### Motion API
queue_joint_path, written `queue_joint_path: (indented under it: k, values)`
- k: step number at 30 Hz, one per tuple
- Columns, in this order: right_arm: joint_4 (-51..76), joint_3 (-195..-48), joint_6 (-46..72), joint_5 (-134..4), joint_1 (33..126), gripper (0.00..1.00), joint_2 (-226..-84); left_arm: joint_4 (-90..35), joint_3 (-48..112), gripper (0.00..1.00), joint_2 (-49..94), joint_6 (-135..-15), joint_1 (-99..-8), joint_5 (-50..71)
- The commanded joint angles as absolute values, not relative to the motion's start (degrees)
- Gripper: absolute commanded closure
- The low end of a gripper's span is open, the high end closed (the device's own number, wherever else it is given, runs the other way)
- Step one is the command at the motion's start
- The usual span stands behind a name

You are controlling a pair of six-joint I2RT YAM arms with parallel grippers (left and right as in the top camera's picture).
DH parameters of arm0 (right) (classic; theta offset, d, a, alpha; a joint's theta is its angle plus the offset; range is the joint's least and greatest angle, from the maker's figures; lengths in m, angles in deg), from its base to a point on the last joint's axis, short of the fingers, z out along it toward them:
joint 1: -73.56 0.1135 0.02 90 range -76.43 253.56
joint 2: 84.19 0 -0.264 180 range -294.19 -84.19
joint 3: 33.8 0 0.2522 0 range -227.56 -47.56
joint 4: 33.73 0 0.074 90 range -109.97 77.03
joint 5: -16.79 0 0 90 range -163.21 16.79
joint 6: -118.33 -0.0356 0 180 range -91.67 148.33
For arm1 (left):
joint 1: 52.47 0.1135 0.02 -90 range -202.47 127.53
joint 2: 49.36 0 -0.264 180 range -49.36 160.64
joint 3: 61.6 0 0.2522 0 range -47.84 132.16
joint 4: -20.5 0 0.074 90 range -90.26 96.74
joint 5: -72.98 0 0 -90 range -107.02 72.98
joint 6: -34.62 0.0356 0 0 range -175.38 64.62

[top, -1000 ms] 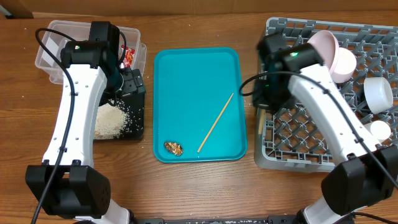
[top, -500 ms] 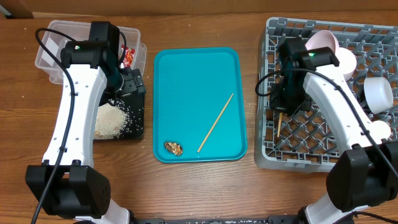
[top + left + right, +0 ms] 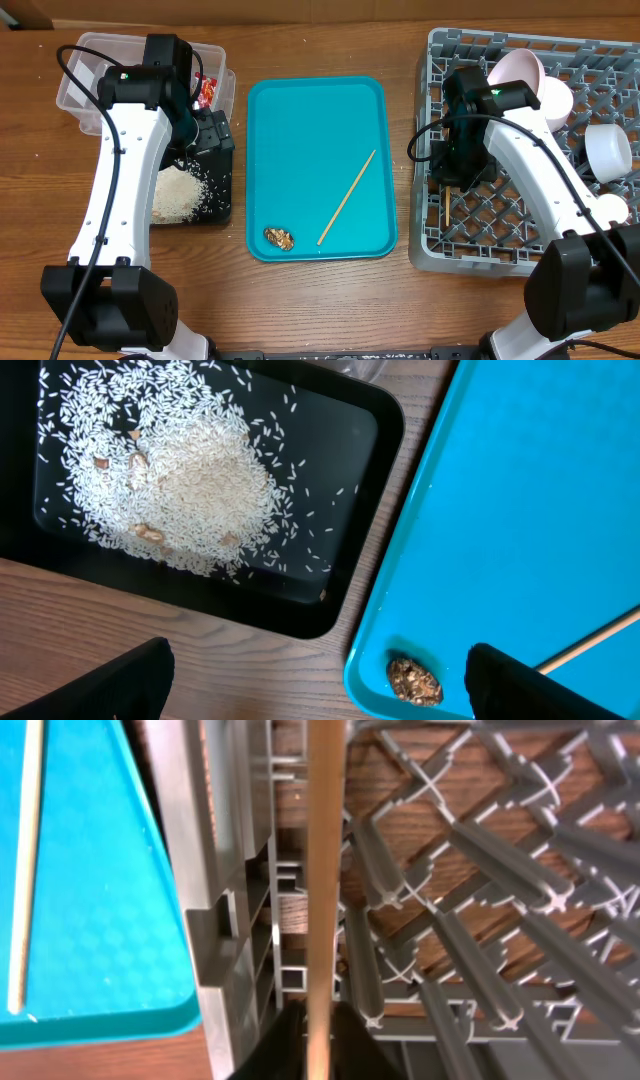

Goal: Sort waste into correct bins and load items into the dishwasher
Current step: 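Lower the chopstick into the rack's side slot and open the right gripper, then reach the right gripper to the second chopstick on the teal tray and grasp it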

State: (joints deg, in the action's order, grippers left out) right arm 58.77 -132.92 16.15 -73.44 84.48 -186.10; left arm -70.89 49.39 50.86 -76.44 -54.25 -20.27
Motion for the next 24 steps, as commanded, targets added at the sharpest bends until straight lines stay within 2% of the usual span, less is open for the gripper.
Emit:
queue_joint_path:
  k: [1, 7, 10, 15, 17, 20, 24]
  values:
    - [58.7, -132.6, 16.8, -73.1, 84.8, 0.68, -186.1, -70.8, 50.5, 0.05, 49.9, -77.2, -54.4, -20.0]
    - [58.5, -132.6, 16.8, -73.1, 84.8, 0.69, -186.1, -70.8, 50.5, 0.05, 49.9, -77.2, -54.4, -20.0]
    - [58.3, -132.9, 15.8, -73.1, 84.8, 0.75, -186.0, -70.8, 50.5, 0.05, 49.9, -77.2, -54.4, -20.0]
    - [58.5, -139.3, 13.3, -69.0, 84.8, 0.75, -185.2, -70.8, 50.5, 0.05, 49.9, -77.2, -54.4, -20.0]
    - [56.1, -143.7, 12.6, -60.6, 85.2, 0.70, -185.1, -70.8, 50.5, 0.05, 49.9, -77.3, -54.4, -20.0]
    - [50.7, -144.1, 11.9, -55.2, 87.4, 0.53, -185.2, -70.8, 50.5, 0.05, 49.9, -77.3, -54.4, -19.9]
    - [45.0, -142.7, 9.6, -55.6, 93.4, 0.46, -187.5, -70.8, 50.5, 0.05, 49.9, -77.2, -54.4, -20.0]
